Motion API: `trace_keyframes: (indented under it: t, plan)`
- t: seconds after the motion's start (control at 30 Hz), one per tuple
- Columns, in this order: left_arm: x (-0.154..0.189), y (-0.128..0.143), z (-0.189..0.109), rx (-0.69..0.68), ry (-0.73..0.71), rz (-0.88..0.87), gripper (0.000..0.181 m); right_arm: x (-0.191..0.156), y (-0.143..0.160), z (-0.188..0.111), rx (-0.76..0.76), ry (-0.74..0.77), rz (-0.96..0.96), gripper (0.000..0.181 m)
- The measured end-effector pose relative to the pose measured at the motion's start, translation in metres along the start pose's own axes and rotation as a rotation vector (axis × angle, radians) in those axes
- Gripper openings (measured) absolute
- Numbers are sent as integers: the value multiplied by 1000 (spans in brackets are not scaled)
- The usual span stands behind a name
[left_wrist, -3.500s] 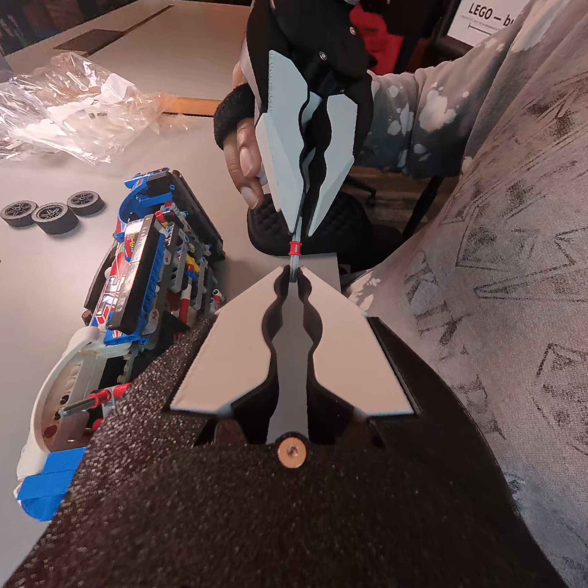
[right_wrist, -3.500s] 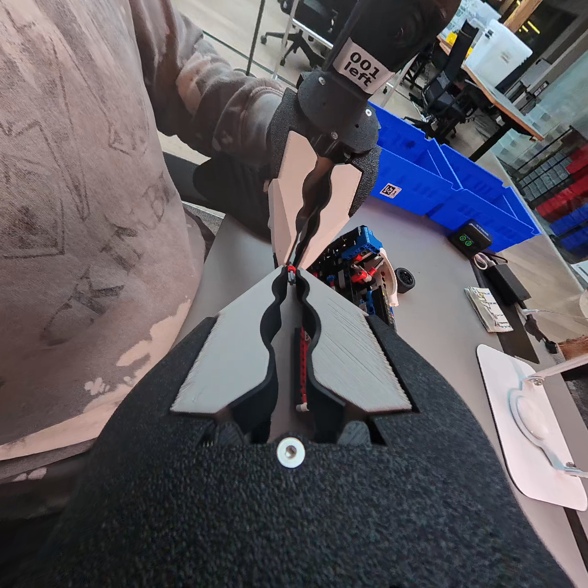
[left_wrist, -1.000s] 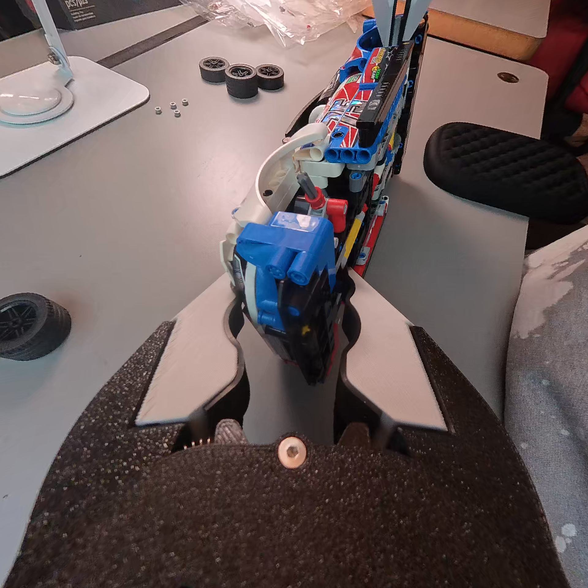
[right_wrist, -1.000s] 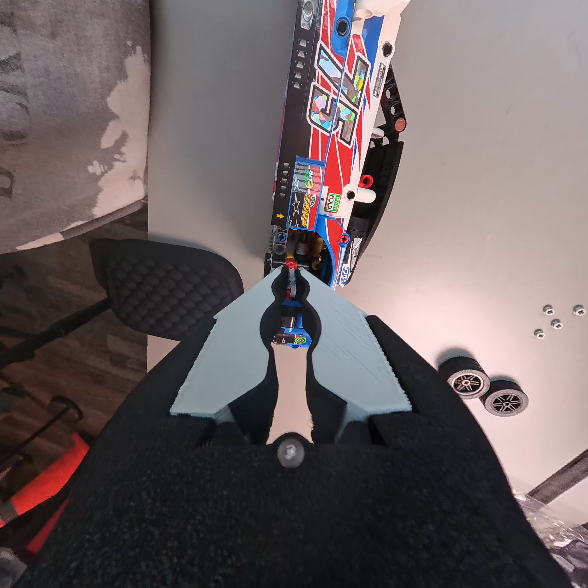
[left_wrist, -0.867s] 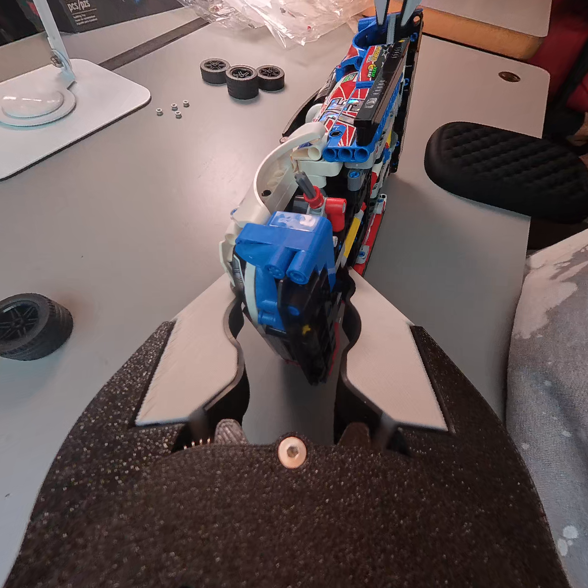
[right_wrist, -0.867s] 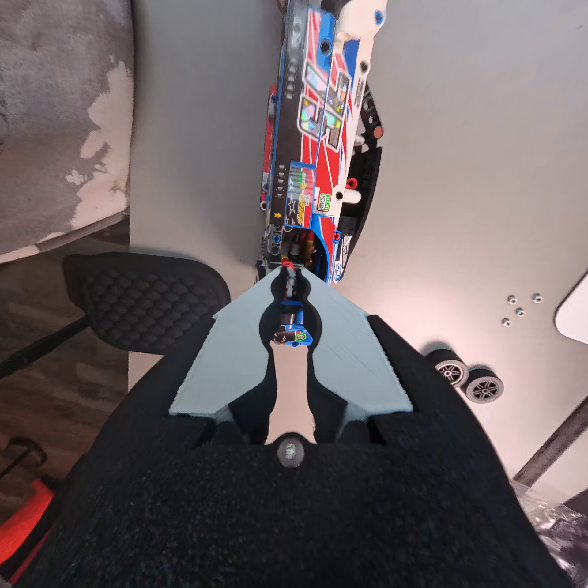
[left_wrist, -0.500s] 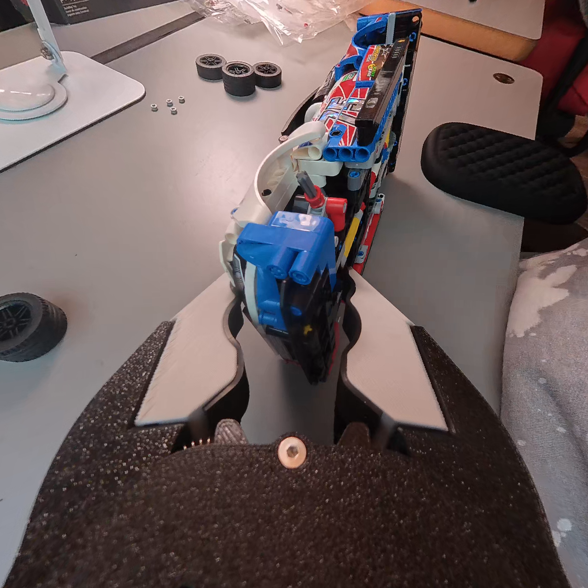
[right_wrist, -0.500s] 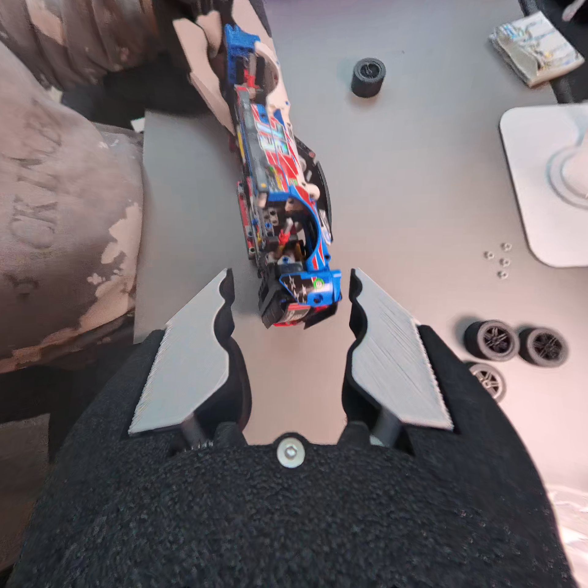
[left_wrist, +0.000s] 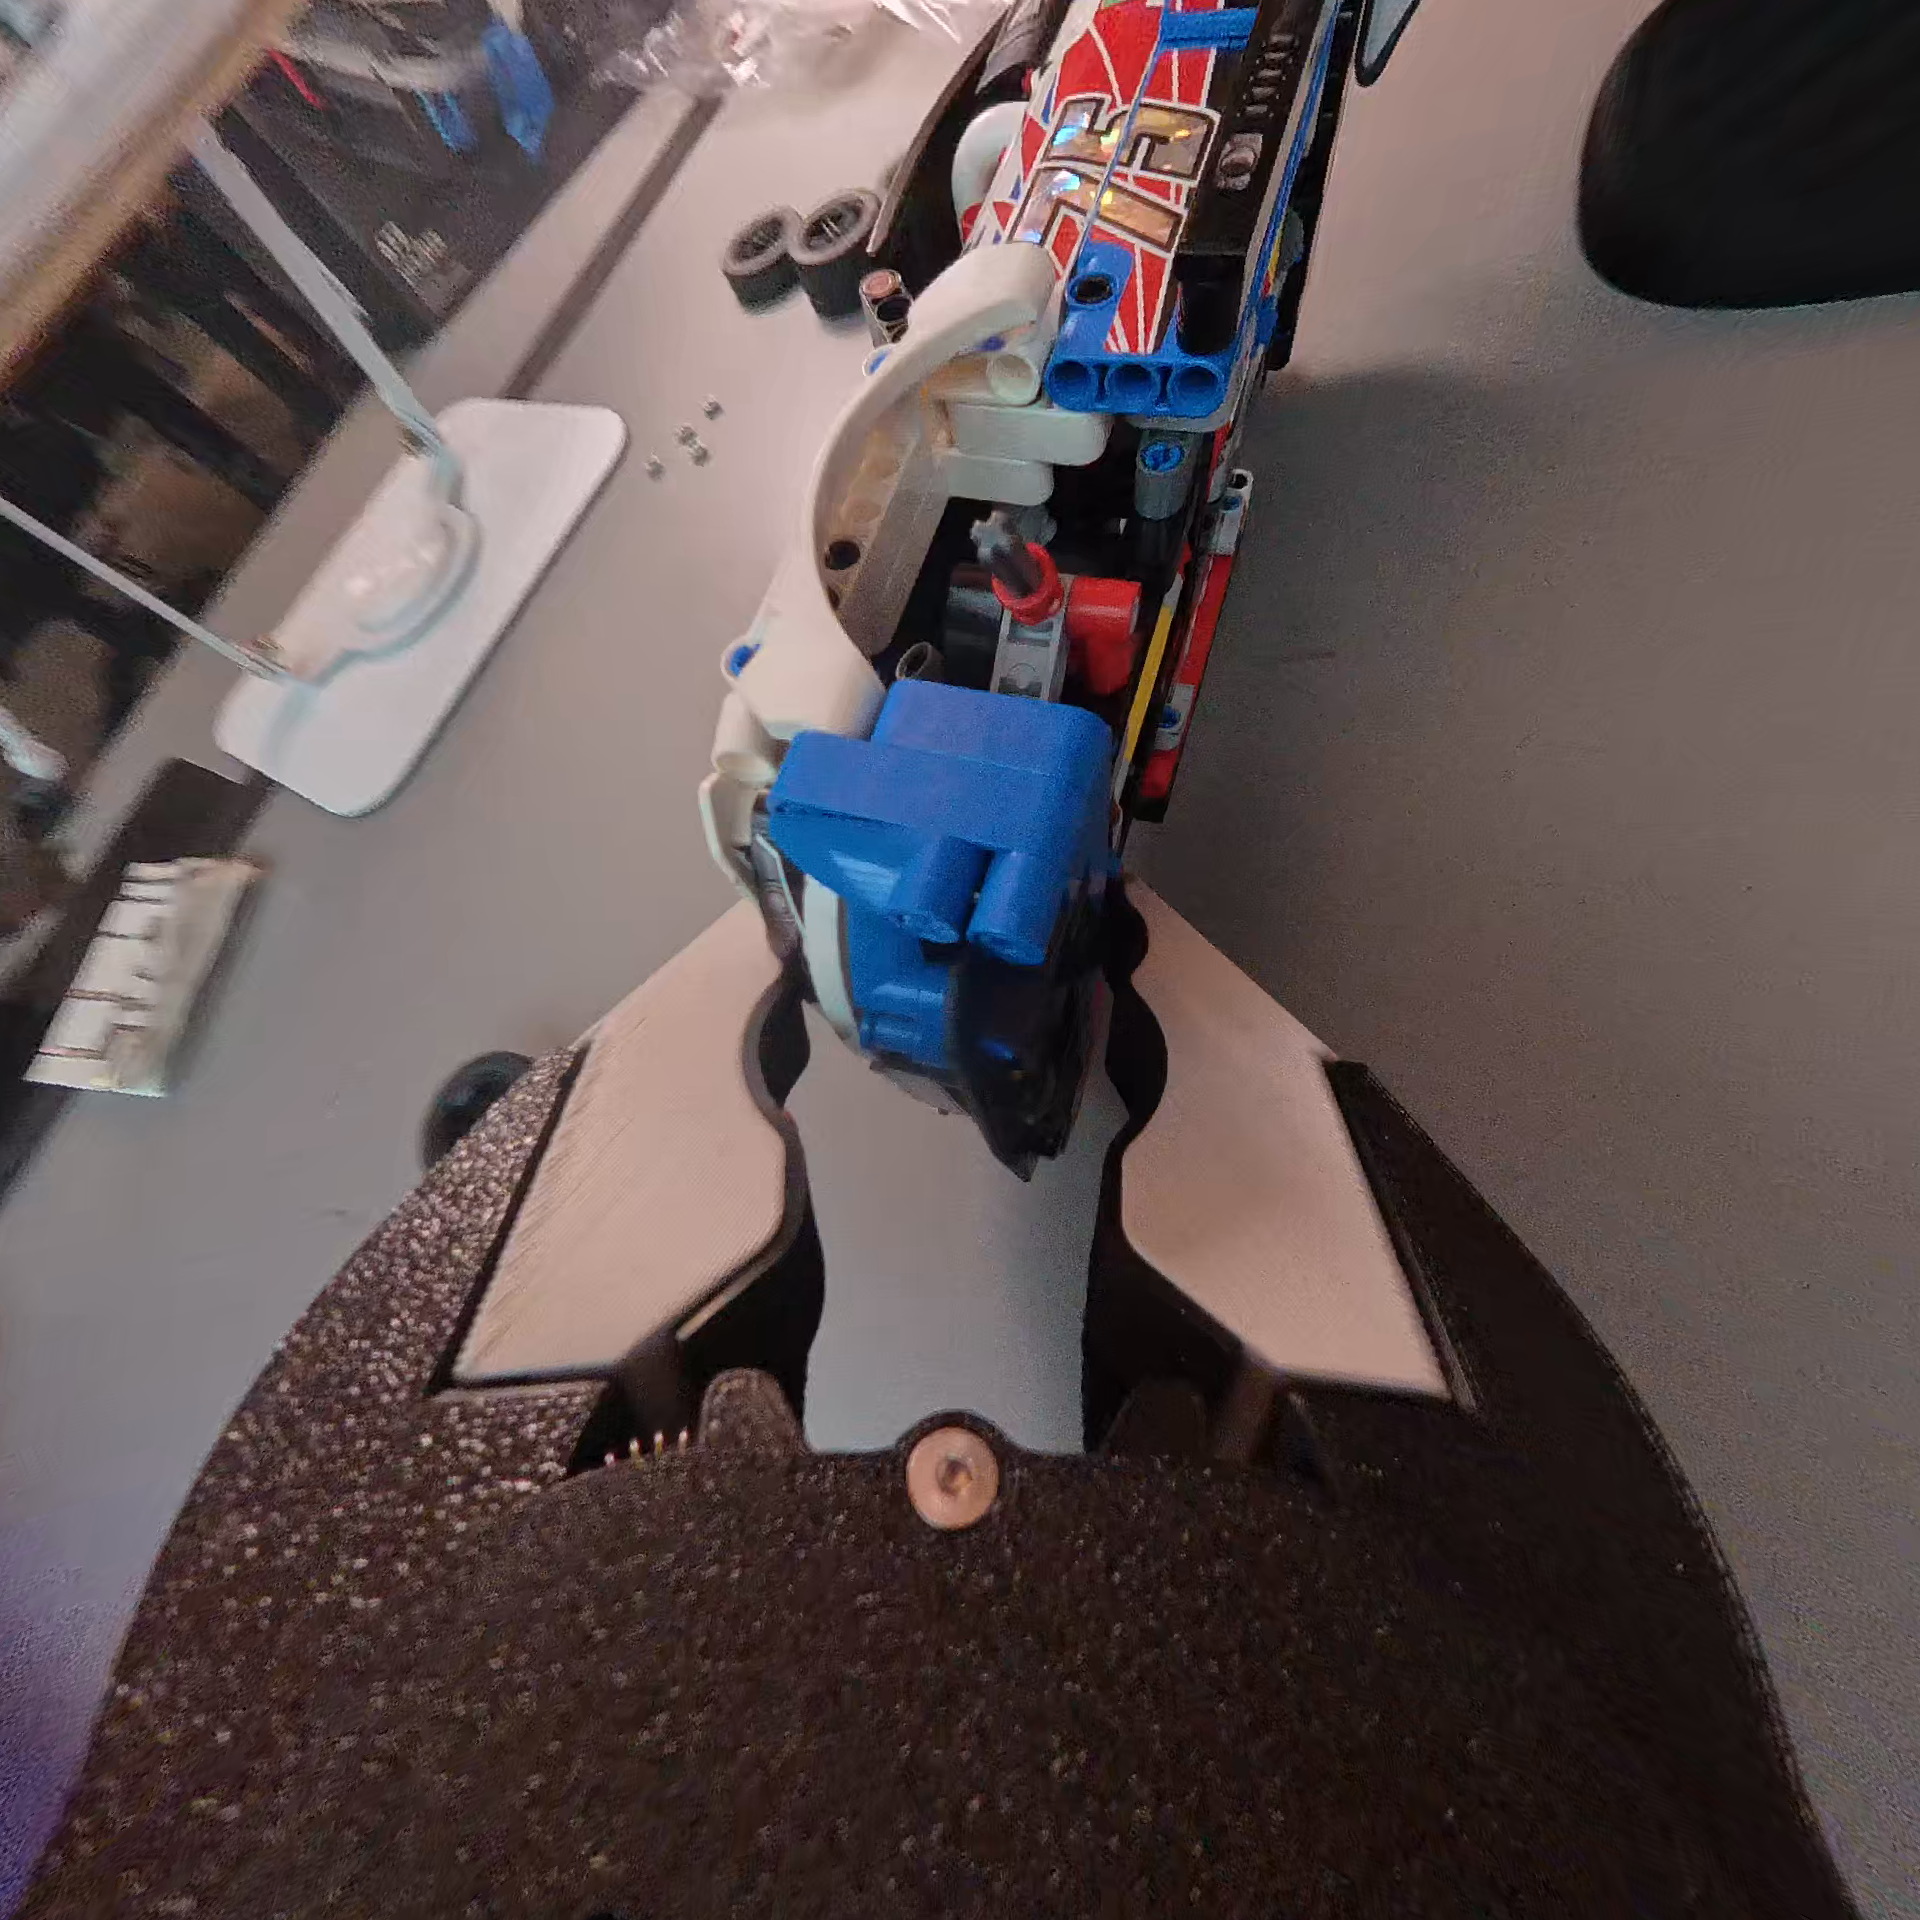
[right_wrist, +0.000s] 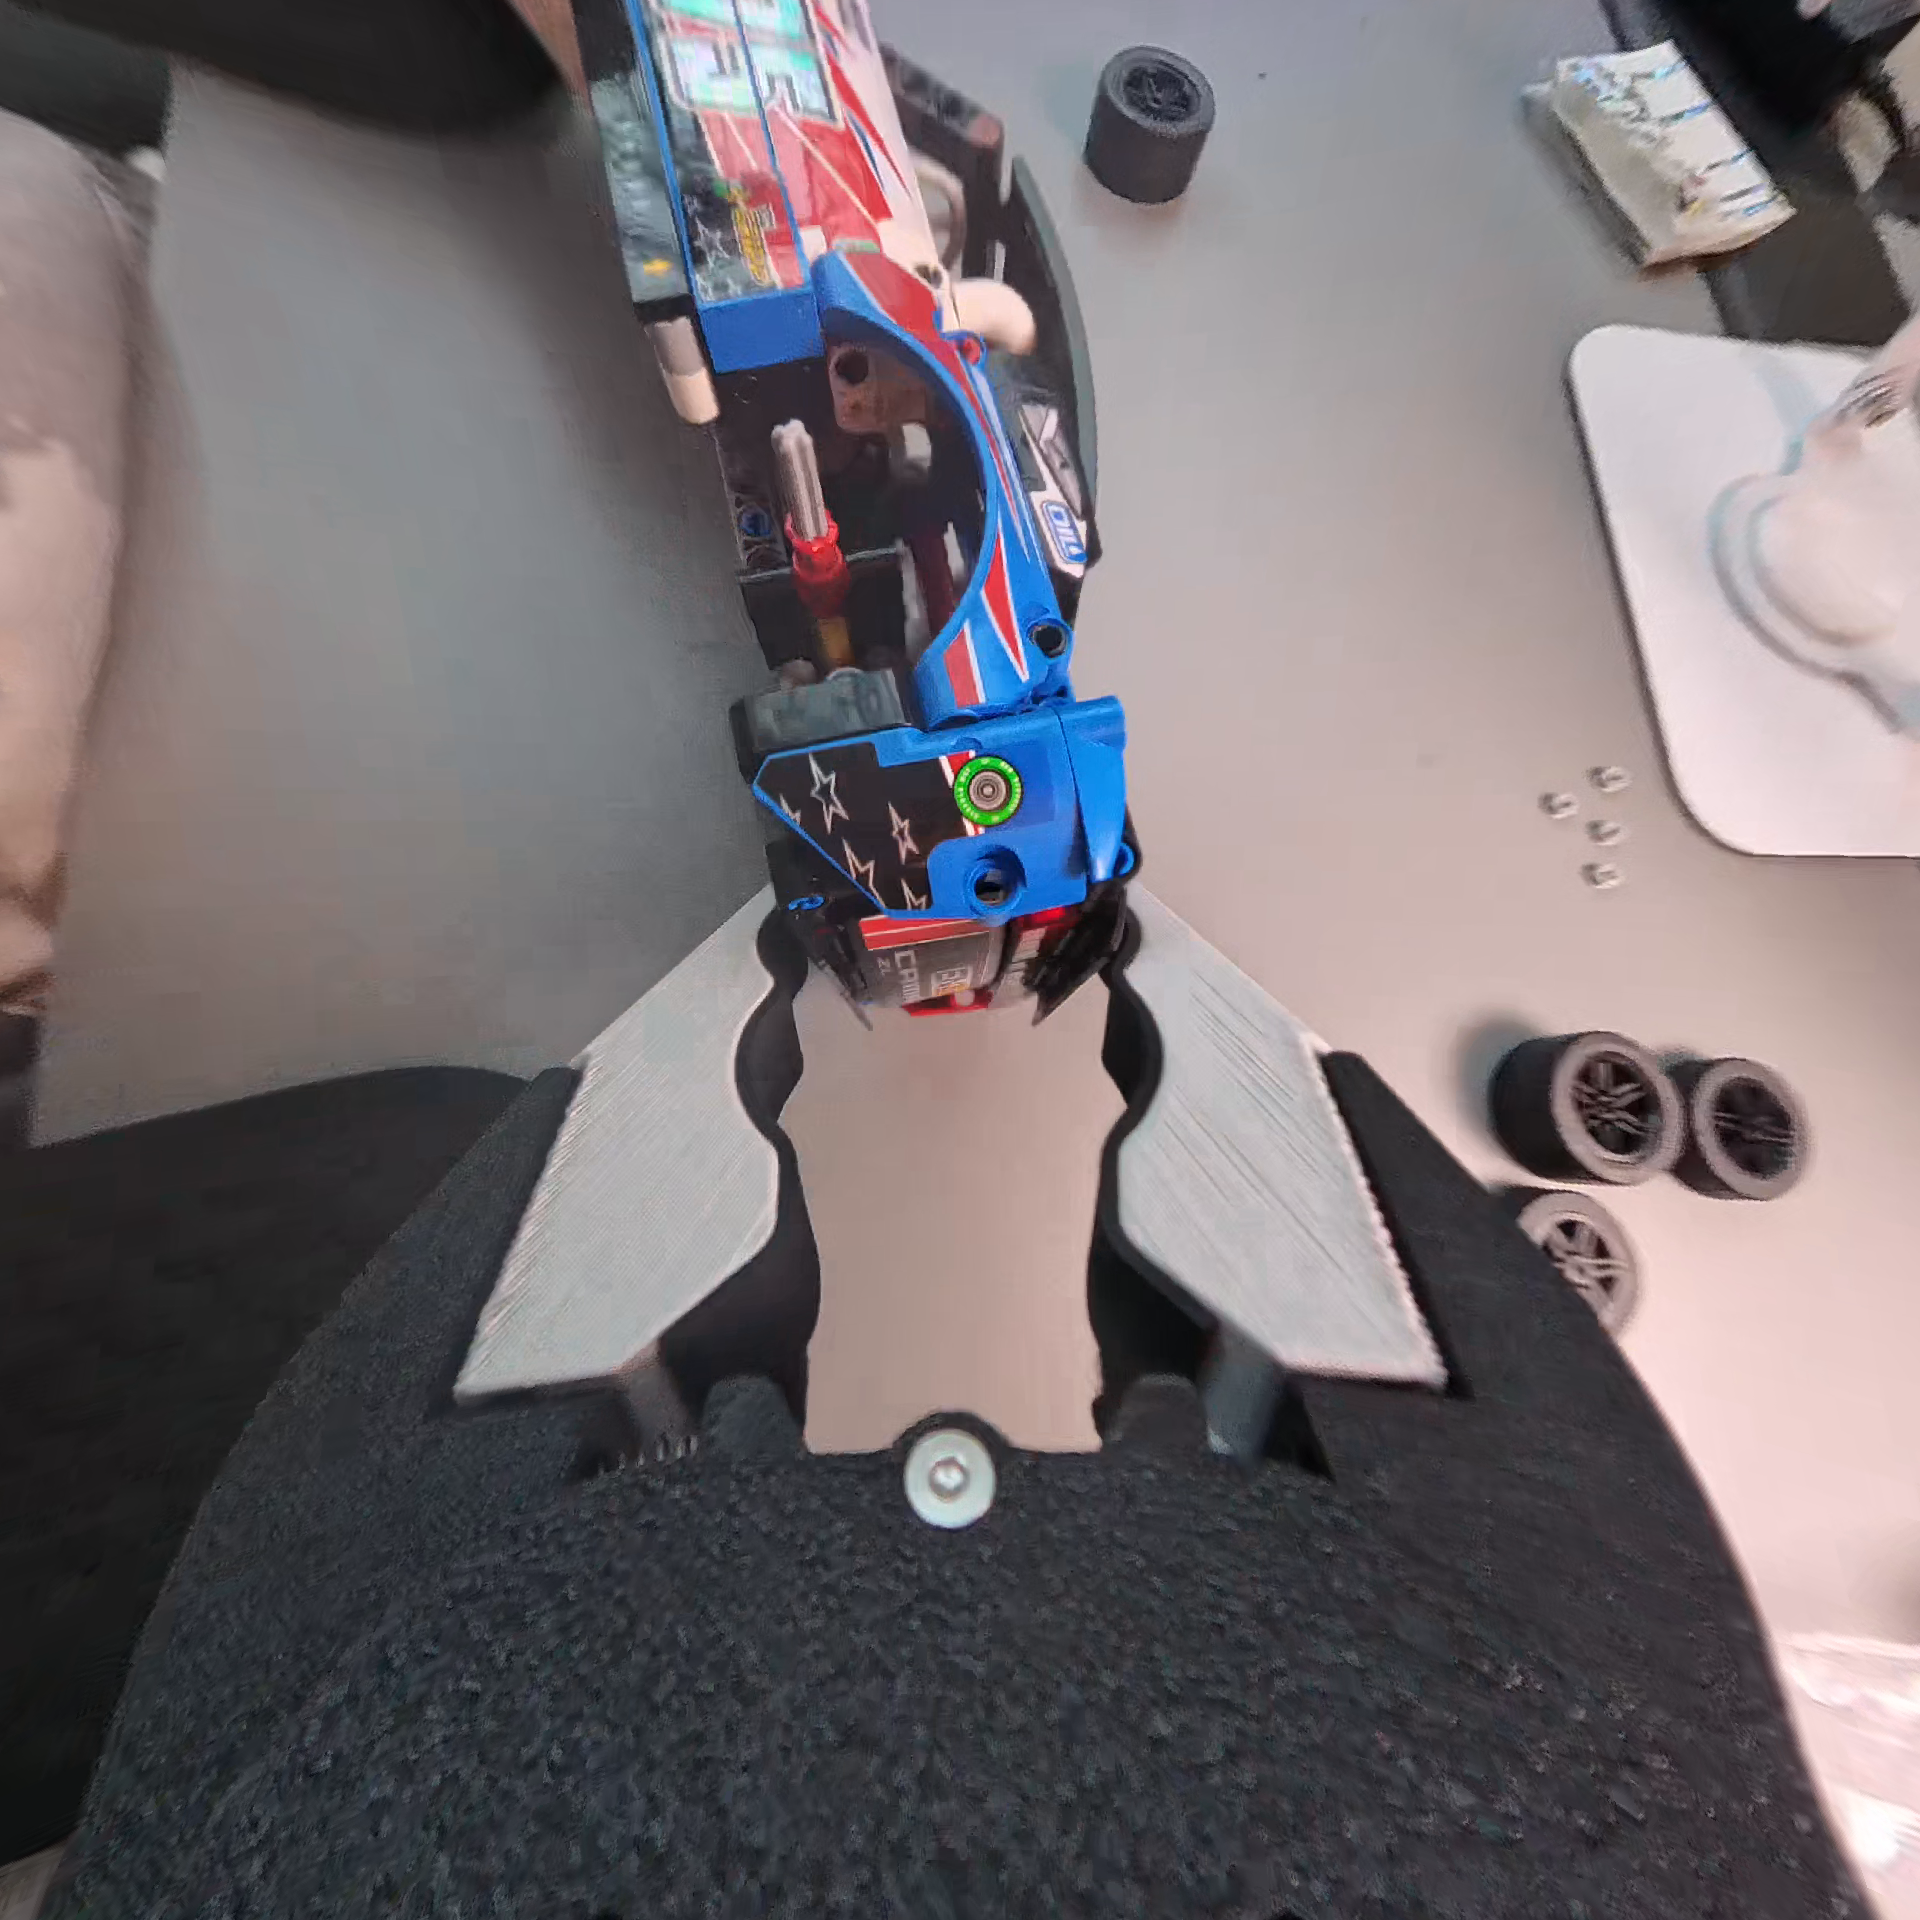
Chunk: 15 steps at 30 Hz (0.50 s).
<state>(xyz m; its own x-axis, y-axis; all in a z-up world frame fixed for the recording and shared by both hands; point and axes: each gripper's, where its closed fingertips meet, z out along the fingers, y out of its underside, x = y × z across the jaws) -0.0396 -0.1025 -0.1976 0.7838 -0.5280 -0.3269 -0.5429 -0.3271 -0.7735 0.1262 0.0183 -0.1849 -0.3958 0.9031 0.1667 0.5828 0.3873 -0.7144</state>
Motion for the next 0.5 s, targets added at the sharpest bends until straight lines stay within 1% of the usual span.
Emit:
trace_keyframes:
  t: [0.03,0.1,0.17,0.23,0.27,0.33,0.4,0.47,0.5]
  plan:
    - [-8,-6,-2,20,-62,66,54,6,-2,-1,-15,52,-47,56]
    - [-29,-18,-5,54,-226,242,56,27,-8,-5,-14,213,-153,56]
    - [-49,-26,-3,75,-382,463,55,50,-9,-4,-60,401,-288,56]
    - [-66,-26,5,80,-512,632,55,73,-4,1,-110,589,-389,56]
    - [-73,-22,12,74,-550,698,55,81,1,6,-124,667,-426,55]
    - [-83,-6,27,26,-569,798,55,91,15,18,-157,755,-453,56]
    - [-85,17,45,-54,-523,836,53,95,30,29,-176,788,-433,56]
    - [-83,32,54,-99,-499,872,55,99,31,30,-143,835,-421,55]
    - [-83,34,55,-109,-493,877,57,98,33,32,-136,817,-395,56]
